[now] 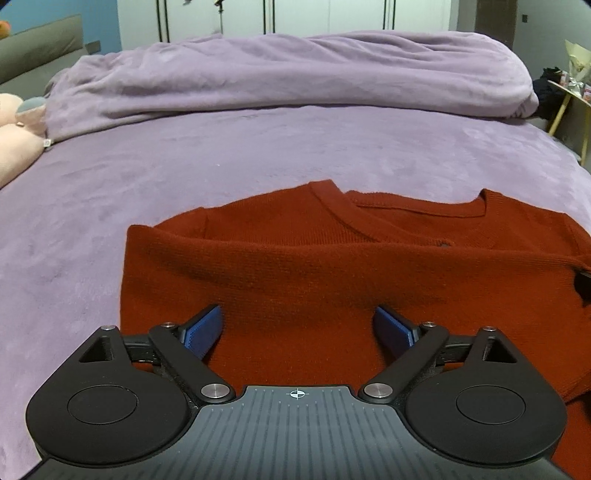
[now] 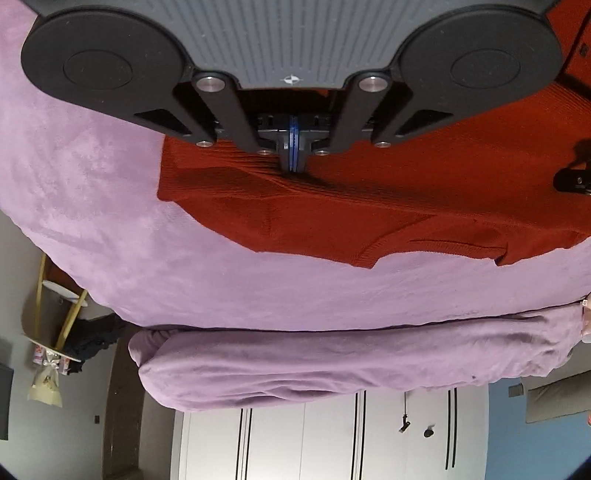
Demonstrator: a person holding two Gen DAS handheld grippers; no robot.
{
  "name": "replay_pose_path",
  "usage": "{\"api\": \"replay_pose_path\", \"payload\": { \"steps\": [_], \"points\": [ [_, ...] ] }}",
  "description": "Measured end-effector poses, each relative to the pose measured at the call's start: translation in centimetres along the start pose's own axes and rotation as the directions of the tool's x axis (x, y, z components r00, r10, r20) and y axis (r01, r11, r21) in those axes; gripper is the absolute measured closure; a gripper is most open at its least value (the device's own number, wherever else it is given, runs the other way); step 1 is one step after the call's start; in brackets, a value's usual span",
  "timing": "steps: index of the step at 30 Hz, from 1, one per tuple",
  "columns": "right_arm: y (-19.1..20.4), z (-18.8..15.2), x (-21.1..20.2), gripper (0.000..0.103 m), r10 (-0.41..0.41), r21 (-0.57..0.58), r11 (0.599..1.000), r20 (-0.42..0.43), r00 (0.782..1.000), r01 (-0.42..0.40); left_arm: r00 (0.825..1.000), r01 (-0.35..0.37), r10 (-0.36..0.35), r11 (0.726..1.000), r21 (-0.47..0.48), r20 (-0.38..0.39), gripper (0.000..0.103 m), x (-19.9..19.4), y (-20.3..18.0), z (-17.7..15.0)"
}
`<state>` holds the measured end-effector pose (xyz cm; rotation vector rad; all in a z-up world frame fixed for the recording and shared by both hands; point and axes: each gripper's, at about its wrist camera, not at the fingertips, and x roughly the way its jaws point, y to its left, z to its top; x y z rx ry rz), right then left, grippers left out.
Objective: Fold small clothes
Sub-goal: 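Grasp the cardigan hem with both tools and lift it toward the collar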
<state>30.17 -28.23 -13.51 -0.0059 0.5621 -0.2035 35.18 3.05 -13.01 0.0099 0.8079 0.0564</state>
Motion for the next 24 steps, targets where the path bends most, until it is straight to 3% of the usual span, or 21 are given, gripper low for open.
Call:
{"api": "replay_pose_path", "payload": {
  "steps": [8,11,13,14,16,18,20,24],
  "points": [
    [0.6,0.0,-0.5,0.103,0.001,-0.053,0.999,0.005,1.000,-0.001,0.998,-0.008,0.009,1.000,0.011,-0.055,0.008,-1.5,0.8,0.0],
    [0.8,0.4,-2.0,0.103,-0.083,-0.086,0.993,-0.047,0.995,0.079,0.995,-0.049,0.052,0.998,0.032,-0.085,0.014,-3.4,1.7,-0.1],
    [0.0,0.0,-4.5,0.092,-0.130,0.001,0.991,-0.096,0.987,0.131,0.995,-0.035,0.037,0.999,0.017,-0.088,0.015,-5.6,3.3,-1.2],
    [-0.9,-0.6,-6.4,0.088,-0.083,0.068,0.994,-0.095,0.992,0.089,0.996,-0.012,0.012,1.000,0.007,-0.089,0.015,-7.0,4.3,-2.2],
    [-2.6,-2.3,-10.3,0.059,0.037,0.178,0.984,-0.087,0.996,-0.021,0.995,0.024,-0.025,1.000,-0.007,-0.100,0.015,-9.8,6.3,-4.4],
    [-4.3,-5.1,-15.2,0.041,0.156,0.242,0.961,-0.081,0.984,-0.133,0.990,0.067,-0.067,0.998,-0.008,-0.123,0.015,-13.1,8.5,-7.3],
    [-5.7,-7.8,-19.4,0.038,0.190,0.271,0.950,-0.100,0.977,-0.156,0.988,0.067,-0.069,0.998,-0.019,-0.137,0.015,-16.1,10.4,-10.4],
    [-8.5,-12.7,-25.6,0.038,0.158,0.335,0.938,-0.189,0.969,-0.087,0.981,0.035,-0.051,0.995,-0.090,-0.187,0.015,-20.4,13.5,-16.1]
  ]
}}
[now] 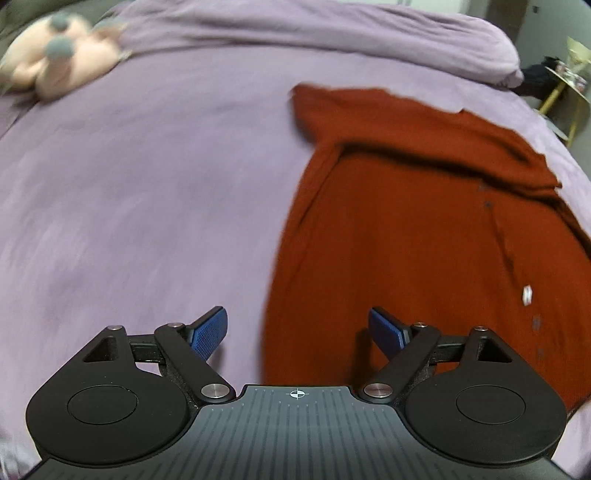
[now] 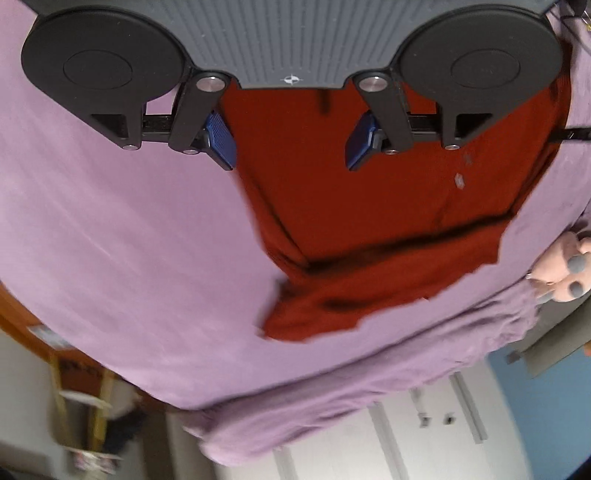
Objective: Fold small clothes
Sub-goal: 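Grasp the cardigan hem with both tools and lift it toward the collar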
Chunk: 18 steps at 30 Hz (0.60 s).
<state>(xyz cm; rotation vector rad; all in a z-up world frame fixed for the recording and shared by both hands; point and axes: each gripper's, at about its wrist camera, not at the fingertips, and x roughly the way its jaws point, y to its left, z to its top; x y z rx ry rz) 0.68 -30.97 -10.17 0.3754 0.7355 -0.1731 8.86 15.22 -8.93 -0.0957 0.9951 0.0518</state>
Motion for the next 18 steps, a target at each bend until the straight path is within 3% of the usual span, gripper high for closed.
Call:
{"api": "replay_pose_path", "payload": {
  "steps": [2,5,8,11,14,16,18],
  "points": [
    [-1.4,-1.7,-0.8,0.039,0.019,0.049,0.999,-0.058,0.998,-0.016,0.999,0.025,-0.026,0.999,-0.031,-0.037,0.015,-0.4,1.0,-1.8],
    [-1.8,-3.0,-1.5,0.042,0.033,0.065,0.998,-0.096,0.995,-0.027,0.998,0.006,-0.010,0.997,-0.075,-0.059,0.021,-0.6,1.9,-3.3],
    [-1.4,-3.2,-1.6,0.062,0.106,0.073,0.993,-0.138,0.985,-0.097,0.991,0.084,-0.101,0.981,-0.176,-0.088,0.035,-0.8,2.9,-4.1],
    [-0.9,-3.8,-1.2,0.064,0.108,0.071,0.993,-0.198,0.974,-0.096,0.975,0.162,-0.194,0.955,-0.250,-0.110,0.039,-0.4,3.5,-4.2],
    [-1.4,-4.3,-0.7,0.070,0.133,0.129,0.986,-0.227,0.965,-0.105,0.972,0.158,-0.196,0.954,-0.254,-0.129,0.046,0.0,3.5,-4.2],
    [-1.7,-4.5,-0.5,0.085,0.164,0.166,0.978,-0.245,0.955,-0.125,0.959,0.203,-0.243,0.948,-0.247,-0.144,0.061,0.1,3.4,-4.0],
    [-2.0,-4.5,-0.3,0.092,0.196,0.194,0.970,-0.259,0.946,-0.148,0.942,0.236,-0.283,0.941,-0.244,-0.180,0.077,0.5,3.3,-3.7]
  ]
}}
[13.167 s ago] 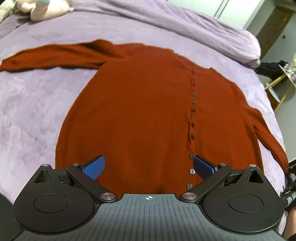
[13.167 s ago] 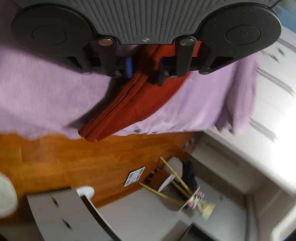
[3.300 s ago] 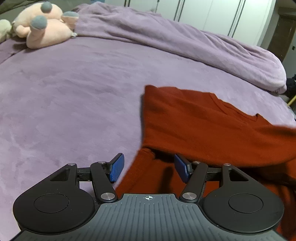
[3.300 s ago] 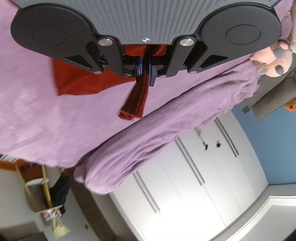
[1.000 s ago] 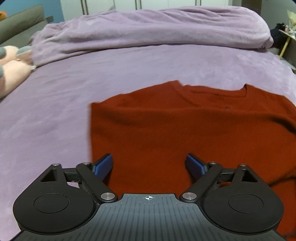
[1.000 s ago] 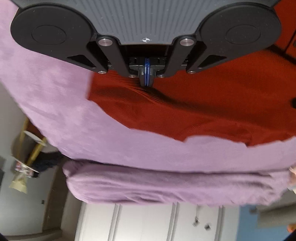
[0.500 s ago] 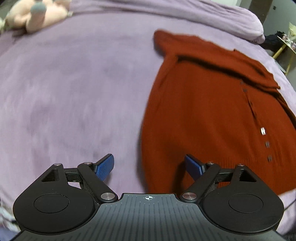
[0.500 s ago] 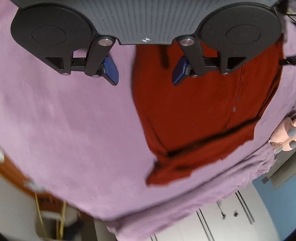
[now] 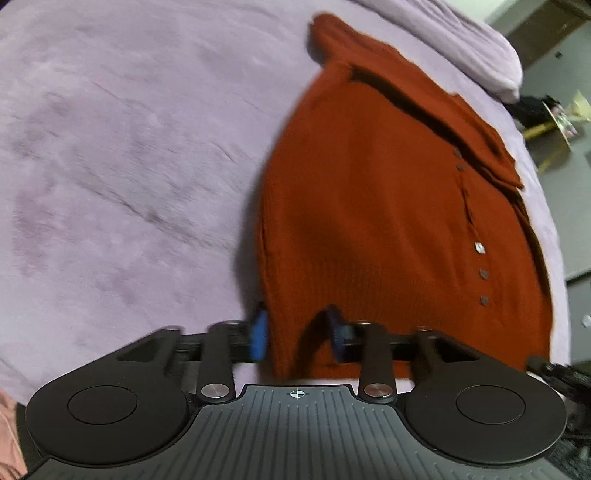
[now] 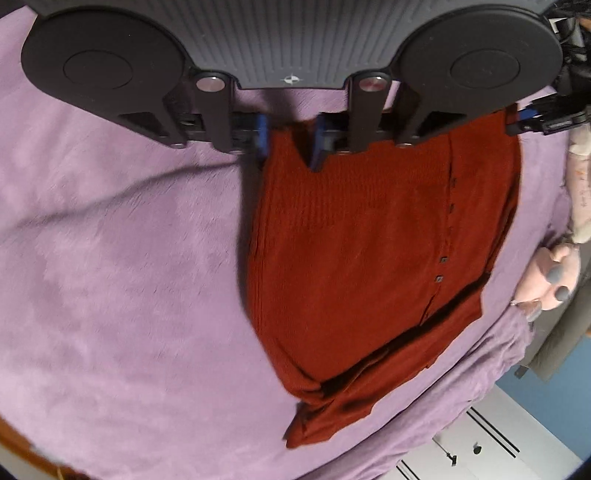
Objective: Fold small clothes
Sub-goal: 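Grasp the cardigan hem with both tools and lift it toward the collar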
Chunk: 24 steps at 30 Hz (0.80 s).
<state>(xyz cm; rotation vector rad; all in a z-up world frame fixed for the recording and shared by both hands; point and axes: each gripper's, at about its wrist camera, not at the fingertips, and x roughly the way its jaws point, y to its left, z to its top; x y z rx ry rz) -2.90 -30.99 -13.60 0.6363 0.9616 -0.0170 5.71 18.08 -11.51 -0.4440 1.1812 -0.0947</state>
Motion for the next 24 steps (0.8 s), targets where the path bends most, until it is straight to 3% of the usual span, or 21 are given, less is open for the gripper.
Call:
{"api": "replay_pose_path", "payload": {
  "steps": [2,6,9,12,15,21,23,24],
  "points": [
    [-0.4,0.2,0.2,0.096,0.028,0.024,0.999,-0.012,1.000,-0.028,1.000,0.015,-0.014,1.000,0.014,-0.022,0.092,0.3,-0.1,0.1],
    [-1.1,1.2,-0.1,0.097,0.152,0.117,0.982,-0.013,0.988,-0.150,0.992,0.126,-0.127,0.992,-0.022,-0.028,0.096,-0.4,-0.2,0.9],
    [-1.1,3.0,-0.3,0.097,0.260,0.194,0.946,0.031,0.965,-0.261,0.978,0.203,-0.200,0.978,-0.054,0.063,0.096,-2.6,-0.6,2.3],
    [-0.6,5.7,0.3,0.097,0.298,0.230,0.922,0.092,0.950,-0.311,0.952,0.266,-0.247,0.960,-0.088,0.179,0.096,-4.4,-1.0,4.9],
    [1.0,9.0,1.5,0.097,0.255,0.178,0.944,0.139,0.957,-0.277,0.950,0.230,-0.196,0.966,-0.118,0.245,0.096,-4.3,-1.3,7.7],
    [3.2,12.9,4.8,0.095,0.061,0.028,0.997,0.177,0.982,-0.067,0.961,0.113,-0.077,0.986,-0.122,0.266,0.094,-0.8,-2.0,11.0],
    [3.8,13.3,4.7,0.089,0.027,-0.044,0.999,0.187,0.982,-0.019,0.957,0.102,-0.077,0.992,-0.077,0.279,0.083,-0.5,-1.9,11.0],
    [4.0,13.3,4.1,0.080,0.036,-0.095,0.995,0.208,0.977,-0.016,0.952,0.106,-0.086,0.993,-0.052,0.293,0.077,-0.7,-1.7,10.9]
  ]
}}
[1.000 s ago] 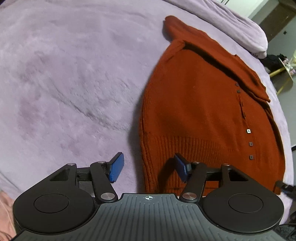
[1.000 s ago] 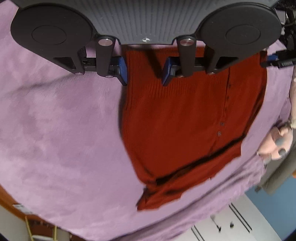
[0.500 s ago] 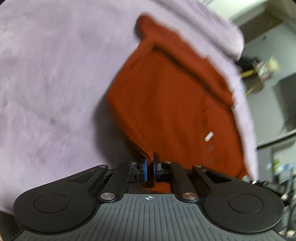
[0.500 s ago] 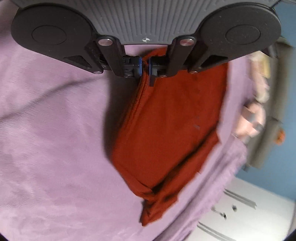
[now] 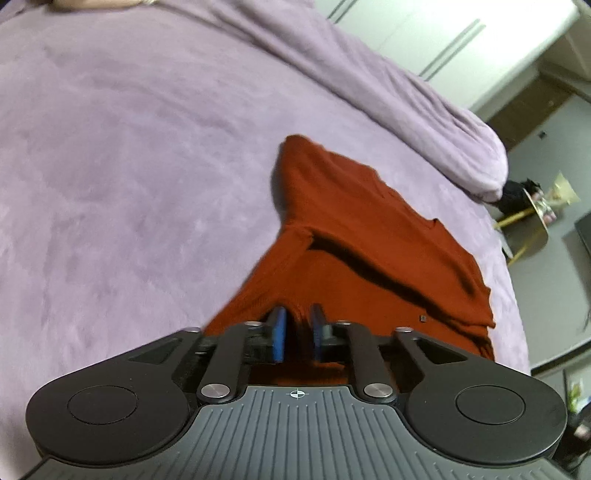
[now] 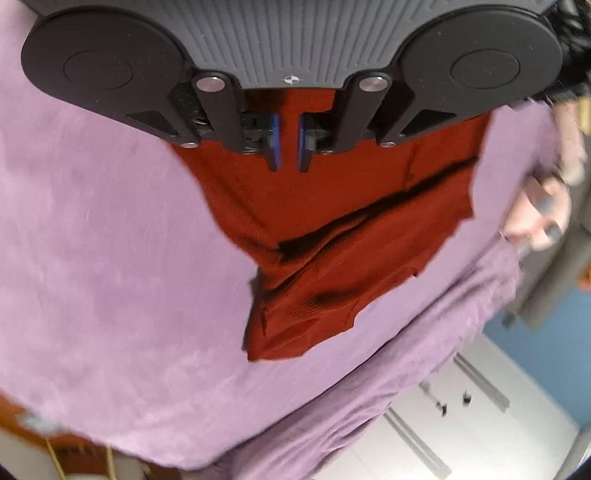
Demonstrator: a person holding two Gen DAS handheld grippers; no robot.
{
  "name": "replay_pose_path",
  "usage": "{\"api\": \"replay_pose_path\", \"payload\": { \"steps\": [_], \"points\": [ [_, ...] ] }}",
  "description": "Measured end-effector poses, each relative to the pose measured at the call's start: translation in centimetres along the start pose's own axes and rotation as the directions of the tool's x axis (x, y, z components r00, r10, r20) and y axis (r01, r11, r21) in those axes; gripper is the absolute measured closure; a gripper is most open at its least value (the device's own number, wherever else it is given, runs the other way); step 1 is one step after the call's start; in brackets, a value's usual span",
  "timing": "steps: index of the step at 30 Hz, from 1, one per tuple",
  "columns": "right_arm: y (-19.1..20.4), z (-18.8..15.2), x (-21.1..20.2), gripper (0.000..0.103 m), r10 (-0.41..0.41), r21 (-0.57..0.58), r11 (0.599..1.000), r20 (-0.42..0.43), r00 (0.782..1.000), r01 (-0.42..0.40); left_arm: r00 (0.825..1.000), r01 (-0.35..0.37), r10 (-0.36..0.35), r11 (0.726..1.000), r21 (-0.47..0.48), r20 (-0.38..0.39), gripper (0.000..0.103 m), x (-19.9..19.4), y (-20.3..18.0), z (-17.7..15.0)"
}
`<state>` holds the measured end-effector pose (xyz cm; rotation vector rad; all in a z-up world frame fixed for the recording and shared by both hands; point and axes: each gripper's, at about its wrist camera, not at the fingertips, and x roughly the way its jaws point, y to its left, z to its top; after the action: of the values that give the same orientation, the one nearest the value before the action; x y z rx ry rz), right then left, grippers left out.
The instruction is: Fold small clothes
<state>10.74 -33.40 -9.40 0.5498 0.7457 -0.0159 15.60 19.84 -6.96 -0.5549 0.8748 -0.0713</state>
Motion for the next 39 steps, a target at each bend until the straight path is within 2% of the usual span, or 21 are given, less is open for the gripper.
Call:
{"api": "replay_pose_path", "payload": {
  "steps": [1,3,5,8,11,14,17,20,22,24,25,26,28,30,34,35,37,39],
  "points": [
    [0.2,-0.2,-0.6,0.066,0.003,-0.048,0.999,0.024,1.000,-0.002,1.000,0.013,-0.013,1.000,0.027,0.013,0.074,-0.1,0.1,0.0],
    [0.9,-0.2,-1.0,0.050,-0.014,-0.171,0.985,0.051,0.999,0.023,1.000,0.014,-0.014,0.996,0.085,0.011,0.071,0.3,0.0,0.1],
    [1.3,-0.2,-0.5,0.049,-0.019,-0.266,0.964,0.032,0.999,0.027,1.000,0.008,-0.009,0.991,0.136,0.002,0.070,0.3,0.0,0.3],
    [1.8,-0.4,0.4,0.050,-0.023,-0.336,0.942,-0.017,1.000,0.016,1.000,0.003,-0.001,0.976,0.217,-0.005,0.064,0.5,-0.7,0.4],
    [2.4,-1.1,1.5,0.051,-0.060,-0.414,0.909,-0.048,0.997,0.035,1.000,0.006,0.005,0.941,0.340,-0.031,0.058,1.7,-2.4,0.2],
    [2.3,-1.5,2.0,0.053,-0.087,-0.435,0.899,-0.061,0.994,0.052,0.996,0.007,0.029,0.914,0.406,-0.083,0.055,3.5,-3.3,-0.4],
    [1.8,-1.4,2.2,0.053,-0.098,-0.425,0.903,-0.059,0.993,0.064,0.993,-0.052,0.090,0.909,0.413,-0.073,0.055,4.5,-3.2,-0.7],
    [1.1,-1.4,2.6,0.053,-0.098,-0.407,0.912,-0.089,0.991,0.054,0.994,-0.041,0.076,0.921,0.388,-0.076,0.051,4.3,-2.5,-0.7],
    [0.7,-1.4,3.1,0.053,-0.100,-0.403,0.914,-0.102,0.990,0.050,0.992,-0.060,0.101,0.913,0.403,-0.082,0.051,4.3,-2.3,-0.7],
    [0.7,-1.2,3.2,0.053,-0.087,-0.383,0.923,-0.103,0.991,0.041,0.988,-0.044,0.099,0.913,0.406,-0.117,0.051,4.7,-2.0,-0.7],
    [0.7,-1.1,3.3,0.058,-0.085,-0.379,0.924,-0.103,0.991,0.040,0.986,-0.038,0.100,0.913,0.405,-0.134,0.051,5.0,-1.9,-0.6],
    [0.8,-1.1,3.4,0.062,-0.082,-0.377,0.925,-0.103,0.991,0.038,0.984,-0.030,0.097,0.915,0.402,-0.148,0.054,5.1,-1.8,-0.5],
    [0.9,-1.1,3.6,0.081,-0.084,-0.382,0.923,-0.103,0.991,0.039,0.983,-0.022,0.090,0.925,0.380,-0.161,0.056,5.3,-1.6,-0.2],
    [1.2,-1.3,3.5,0.093,-0.093,-0.398,0.916,-0.092,0.991,0.049,0.983,-0.022,0.087,0.927,0.374,-0.158,0.068,5.3,-1.7,-0.1],
    [2.2,-2.0,2.8,0.096,-0.112,-0.466,0.882,-0.054,0.992,0.074,0.982,-0.057,0.133,0.884,0.464,-0.132,0.082,5.0,-3.0,-1.0],
    [2.5,-2.1,2.5,0.096,-0.112,-0.476,0.876,-0.042,0.993,0.078,0.982,-0.052,0.131,0.878,0.476,-0.134,0.091,4.8,-3.2,-1.2],
    [3.0,-2.0,1.7,0.097,-0.094,-0.479,0.875,-0.015,0.995,0.075,0.982,-0.022,0.106,0.883,0.469,-0.155,0.095,4.6,-3.5,-1.3],
    [3.6,-1.4,0.7,0.097,-0.054,-0.476,0.878,0.026,0.998,0.060,0.987,-0.015,0.087,0.885,0.466,-0.133,0.096,3.7,-4.0,-0.9]
  ]
}}
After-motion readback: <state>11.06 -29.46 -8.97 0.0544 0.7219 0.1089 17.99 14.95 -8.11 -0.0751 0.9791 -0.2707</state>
